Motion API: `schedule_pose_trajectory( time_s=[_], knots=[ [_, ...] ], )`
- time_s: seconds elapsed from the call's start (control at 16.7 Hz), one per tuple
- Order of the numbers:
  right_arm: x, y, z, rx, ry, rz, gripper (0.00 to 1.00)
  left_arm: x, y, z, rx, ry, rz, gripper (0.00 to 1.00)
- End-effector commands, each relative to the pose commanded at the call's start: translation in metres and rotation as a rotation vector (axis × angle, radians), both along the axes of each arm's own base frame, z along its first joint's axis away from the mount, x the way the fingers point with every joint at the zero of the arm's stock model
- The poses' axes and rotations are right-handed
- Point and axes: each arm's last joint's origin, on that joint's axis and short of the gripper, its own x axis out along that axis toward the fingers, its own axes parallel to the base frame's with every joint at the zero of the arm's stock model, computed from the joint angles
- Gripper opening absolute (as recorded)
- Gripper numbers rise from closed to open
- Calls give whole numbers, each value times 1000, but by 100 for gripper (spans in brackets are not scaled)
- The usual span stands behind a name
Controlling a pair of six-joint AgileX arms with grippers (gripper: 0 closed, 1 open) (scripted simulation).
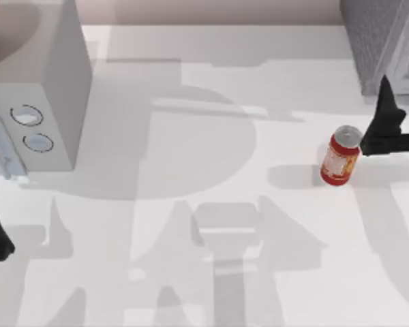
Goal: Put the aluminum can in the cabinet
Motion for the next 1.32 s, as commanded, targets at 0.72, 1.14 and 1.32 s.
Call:
schedule_pose_trajectory(
  time_s=[0.72,1.14,1.32],
  knots=[
    [7,54,-138,-35,165,-61,100,0,0,0,0,0,0,100],
    [3,55,-149,-42,178,-67,100,0,0,0,0,0,0,100],
    [6,60,-171,-38,234,-68,100,0,0,0,0,0,0,100]
  ],
)
